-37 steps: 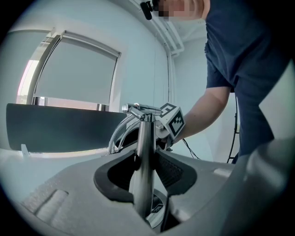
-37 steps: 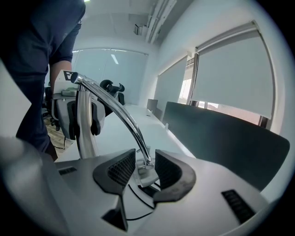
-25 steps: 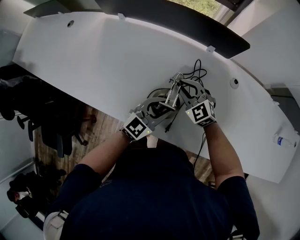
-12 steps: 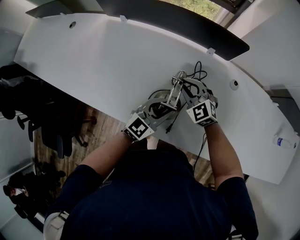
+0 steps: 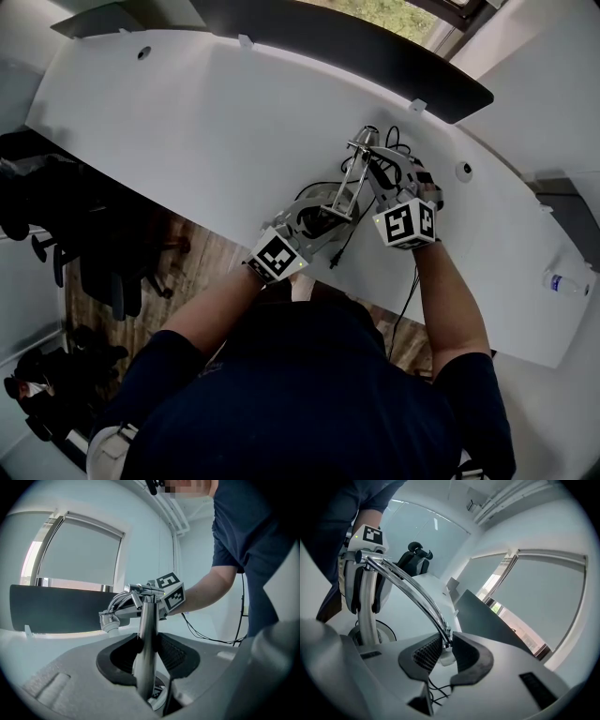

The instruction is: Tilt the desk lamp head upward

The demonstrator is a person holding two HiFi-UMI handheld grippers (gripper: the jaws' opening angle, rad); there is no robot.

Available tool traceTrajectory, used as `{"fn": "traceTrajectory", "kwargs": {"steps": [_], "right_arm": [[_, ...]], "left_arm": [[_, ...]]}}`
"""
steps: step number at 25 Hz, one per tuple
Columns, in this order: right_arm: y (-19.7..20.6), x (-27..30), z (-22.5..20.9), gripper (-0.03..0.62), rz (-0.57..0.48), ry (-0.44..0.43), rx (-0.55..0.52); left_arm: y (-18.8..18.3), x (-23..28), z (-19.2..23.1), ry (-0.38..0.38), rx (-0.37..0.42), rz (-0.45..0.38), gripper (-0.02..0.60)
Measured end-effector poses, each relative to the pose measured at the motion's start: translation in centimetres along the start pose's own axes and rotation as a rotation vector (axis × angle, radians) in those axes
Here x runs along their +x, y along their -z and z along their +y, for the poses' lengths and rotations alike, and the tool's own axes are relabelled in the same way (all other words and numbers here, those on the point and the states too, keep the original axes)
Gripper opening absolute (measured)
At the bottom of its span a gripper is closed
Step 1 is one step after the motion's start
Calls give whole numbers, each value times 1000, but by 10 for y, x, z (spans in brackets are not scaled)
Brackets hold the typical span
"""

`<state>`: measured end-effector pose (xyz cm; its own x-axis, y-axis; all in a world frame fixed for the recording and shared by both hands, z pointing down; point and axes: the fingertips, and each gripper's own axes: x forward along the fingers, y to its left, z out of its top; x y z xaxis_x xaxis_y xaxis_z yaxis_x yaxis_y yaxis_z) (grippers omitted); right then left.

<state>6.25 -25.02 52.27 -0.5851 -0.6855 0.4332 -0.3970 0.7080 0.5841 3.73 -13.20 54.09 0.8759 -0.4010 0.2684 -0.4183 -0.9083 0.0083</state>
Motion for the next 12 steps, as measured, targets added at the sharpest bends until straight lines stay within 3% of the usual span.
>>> {"fn": "traceTrajectory", "kwargs": {"steps": [4, 12], "right_arm": [[-14, -7, -19, 80, -19, 71, -54], [-39, -21, -37, 83, -12, 157, -285]], "left_arm": [[1, 1, 0, 11, 0, 4, 137], [1, 0, 1, 7, 3, -1, 137]]}}
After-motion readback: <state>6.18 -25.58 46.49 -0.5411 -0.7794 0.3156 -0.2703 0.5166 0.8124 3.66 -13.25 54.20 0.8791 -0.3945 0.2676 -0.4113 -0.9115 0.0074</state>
